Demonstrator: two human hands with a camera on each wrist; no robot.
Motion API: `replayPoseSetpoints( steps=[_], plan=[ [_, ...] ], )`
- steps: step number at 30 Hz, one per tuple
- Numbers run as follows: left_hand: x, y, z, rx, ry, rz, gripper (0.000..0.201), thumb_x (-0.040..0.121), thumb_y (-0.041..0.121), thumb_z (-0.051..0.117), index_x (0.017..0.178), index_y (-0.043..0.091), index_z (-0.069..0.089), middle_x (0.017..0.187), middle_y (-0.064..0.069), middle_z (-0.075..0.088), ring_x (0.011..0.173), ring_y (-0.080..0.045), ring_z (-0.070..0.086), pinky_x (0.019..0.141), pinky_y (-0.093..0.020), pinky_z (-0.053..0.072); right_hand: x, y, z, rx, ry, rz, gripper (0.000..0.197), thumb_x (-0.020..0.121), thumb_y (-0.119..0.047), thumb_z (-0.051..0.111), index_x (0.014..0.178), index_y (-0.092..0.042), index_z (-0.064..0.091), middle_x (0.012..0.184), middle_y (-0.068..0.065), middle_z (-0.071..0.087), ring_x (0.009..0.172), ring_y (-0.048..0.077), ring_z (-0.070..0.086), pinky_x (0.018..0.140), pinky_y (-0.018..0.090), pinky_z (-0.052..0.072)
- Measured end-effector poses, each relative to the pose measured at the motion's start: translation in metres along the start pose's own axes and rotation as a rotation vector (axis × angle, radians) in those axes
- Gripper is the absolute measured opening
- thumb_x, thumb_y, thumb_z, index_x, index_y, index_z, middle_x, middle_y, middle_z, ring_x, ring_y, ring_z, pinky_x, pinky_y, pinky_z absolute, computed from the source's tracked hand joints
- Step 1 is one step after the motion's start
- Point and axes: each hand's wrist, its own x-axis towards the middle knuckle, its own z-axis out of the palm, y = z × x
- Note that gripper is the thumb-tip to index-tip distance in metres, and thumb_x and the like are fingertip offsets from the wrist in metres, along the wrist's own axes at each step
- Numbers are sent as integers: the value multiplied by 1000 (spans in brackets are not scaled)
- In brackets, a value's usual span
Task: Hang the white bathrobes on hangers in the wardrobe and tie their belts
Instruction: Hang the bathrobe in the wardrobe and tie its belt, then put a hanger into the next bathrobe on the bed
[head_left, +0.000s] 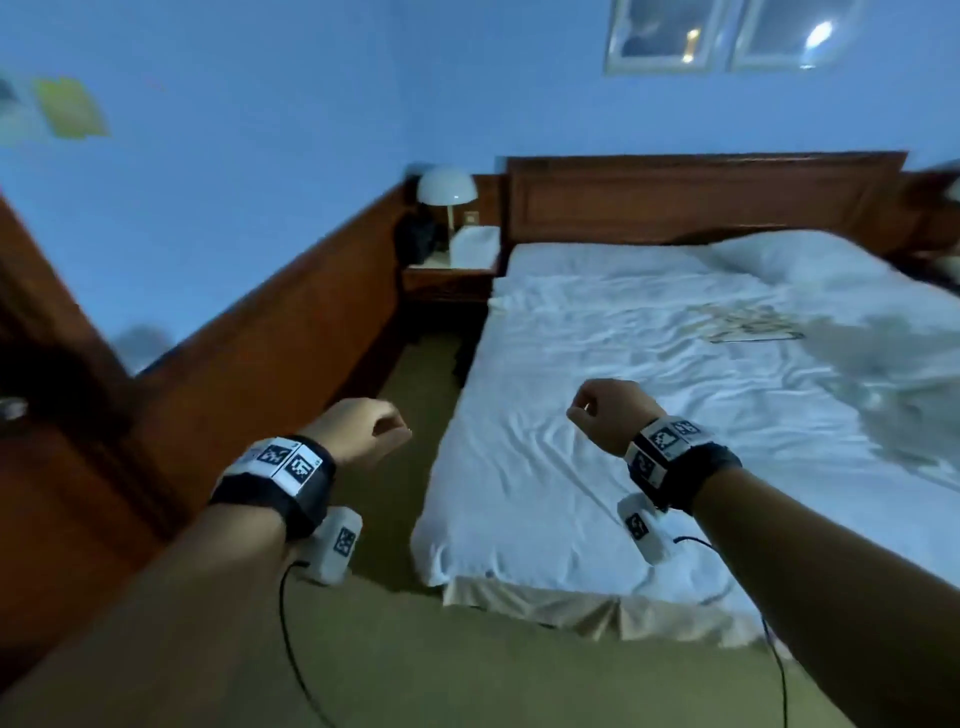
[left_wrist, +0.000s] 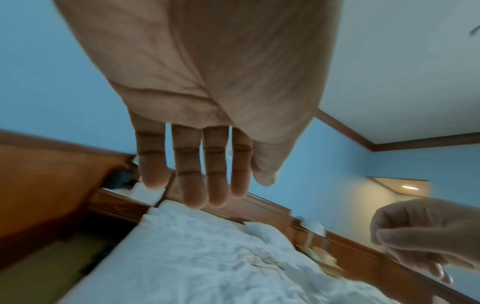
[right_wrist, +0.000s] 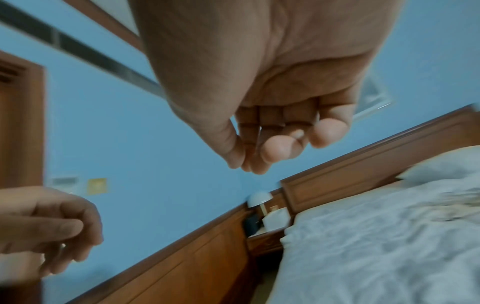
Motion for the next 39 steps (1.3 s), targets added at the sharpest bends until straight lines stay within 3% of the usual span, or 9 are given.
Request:
replayPoseSetpoints(
  steps=[4,10,15,19,22,30,36,39],
  plan=[
    [118,142,49,-69,-85,234,21,94,43,56,98,26,65,89,8,65,83,-13,62,72,-30,48,-9,142,-58,0,95,221,14,93,-37,56,87,-25,60,78,-7,56,78,17,58,68,30,47],
    [236,298,122,-33,-294,544,24,94,43,56,104,24,67,99,7,66,86,-10,60,75,-25,44,-36,292,-101,20,233,491,14,90,-34,59,86,-21,65,84,-2,64,81,19,60,73,33,51],
    [326,392,162,11,-361,705,22,94,43,55,95,24,66,89,7,65,80,-11,60,70,-26,45,-32,386,-133,-1,281,636,14,90,-35,59,79,-26,59,79,-4,64,75,16,58,70,34,51],
    [400,483,180,22,-413,803,20,94,38,57,94,20,66,92,5,66,82,-8,59,71,-22,45,-26,451,-160,21,375,760,13,86,-33,60,73,-28,59,77,-5,64,72,16,58,71,35,51],
    [441,563,194,80,-447,890,21,95,38,56,96,21,66,94,5,66,86,-11,60,76,-25,48,-32,495,-174,49,396,861,18,86,-33,59,69,-31,54,74,-6,63,71,14,58,71,35,52],
    [459,770,279,66,-503,1112,15,90,38,60,86,25,66,86,10,68,80,-9,61,75,-24,48,-109,632,-208,62,408,1053,13,86,-33,57,73,-34,55,71,-11,62,62,5,54,62,27,47],
    [464,872,344,140,-562,1052,17,90,37,59,90,23,68,88,8,69,83,-11,63,78,-26,50,-149,747,-257,62,356,1039,10,87,-31,55,79,-29,60,74,-9,63,66,10,56,63,29,47],
    [472,915,362,129,-514,1010,18,92,38,58,93,22,67,91,6,69,84,-12,62,75,-27,49,-153,805,-286,21,319,996,10,89,-32,56,82,-28,61,77,-8,64,68,13,56,63,29,47]
  ],
)
